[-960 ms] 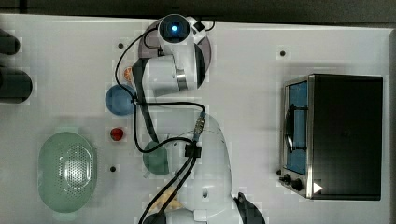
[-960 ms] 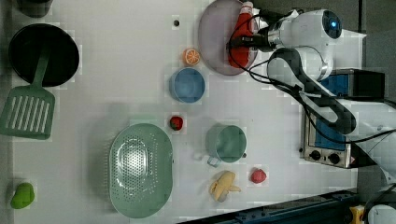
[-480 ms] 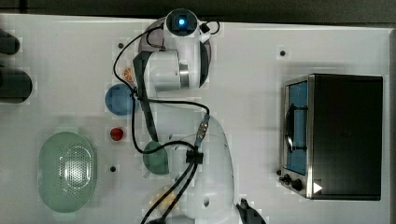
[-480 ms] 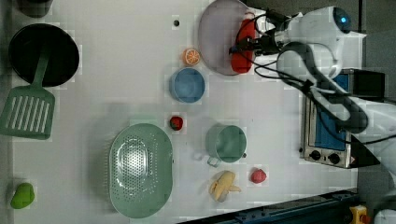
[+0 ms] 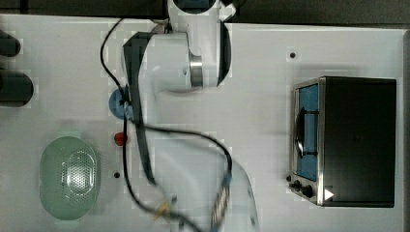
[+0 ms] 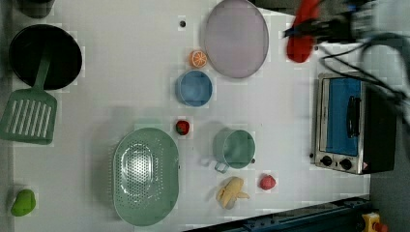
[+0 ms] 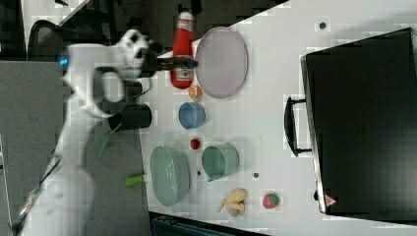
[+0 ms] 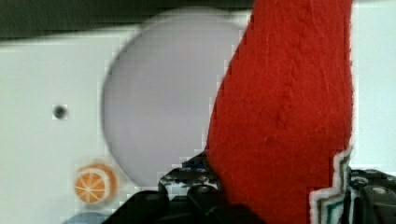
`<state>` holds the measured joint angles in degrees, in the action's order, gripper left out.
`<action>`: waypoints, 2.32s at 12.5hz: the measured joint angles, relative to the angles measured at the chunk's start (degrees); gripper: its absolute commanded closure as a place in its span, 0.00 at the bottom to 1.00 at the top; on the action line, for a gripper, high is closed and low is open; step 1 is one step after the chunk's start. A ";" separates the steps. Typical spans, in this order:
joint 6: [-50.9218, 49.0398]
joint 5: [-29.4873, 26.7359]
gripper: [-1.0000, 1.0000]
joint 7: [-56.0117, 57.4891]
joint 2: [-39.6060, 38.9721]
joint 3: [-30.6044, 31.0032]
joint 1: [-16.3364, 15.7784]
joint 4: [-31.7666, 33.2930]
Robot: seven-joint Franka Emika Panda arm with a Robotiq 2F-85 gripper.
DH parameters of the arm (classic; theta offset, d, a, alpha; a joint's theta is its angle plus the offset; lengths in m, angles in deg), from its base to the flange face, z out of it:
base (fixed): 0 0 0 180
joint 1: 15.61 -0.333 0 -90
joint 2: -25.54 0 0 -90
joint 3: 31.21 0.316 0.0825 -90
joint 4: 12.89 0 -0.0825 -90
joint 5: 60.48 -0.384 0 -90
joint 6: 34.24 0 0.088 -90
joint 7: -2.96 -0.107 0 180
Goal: Pick ketchup from plate and place it on table.
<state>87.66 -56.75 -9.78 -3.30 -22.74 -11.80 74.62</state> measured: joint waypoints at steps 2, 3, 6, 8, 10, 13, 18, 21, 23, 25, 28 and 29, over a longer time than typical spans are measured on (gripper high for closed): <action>-1.51 0.01 0.41 0.03 9.83 0.24 1.81 4.25; -1.54 -0.29 0.41 0.03 14.38 0.36 2.96 7.05; -1.54 -0.24 0.41 0.03 24.63 -0.48 4.82 17.85; -1.54 -0.70 0.41 0.03 28.02 -0.90 5.91 25.46; -0.87 -0.86 0.41 0.03 28.55 -1.23 6.72 32.45; 6.71 -1.50 0.41 0.03 27.51 -2.22 7.04 42.19; 16.67 -1.22 0.41 0.03 21.60 -1.94 7.52 49.57; 18.55 -1.49 0.29 0.03 15.50 -1.51 7.31 49.91; 20.98 -1.75 0.07 0.03 11.96 -1.41 7.26 50.02; 22.24 -1.45 0.00 0.03 11.79 -1.41 7.11 50.13; 22.05 -1.14 0.00 -0.03 16.34 -1.52 7.10 49.80; 21.88 -1.29 0.00 -0.56 18.76 -1.35 7.24 49.57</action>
<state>109.54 -58.03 -10.34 15.46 -24.09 -4.56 124.20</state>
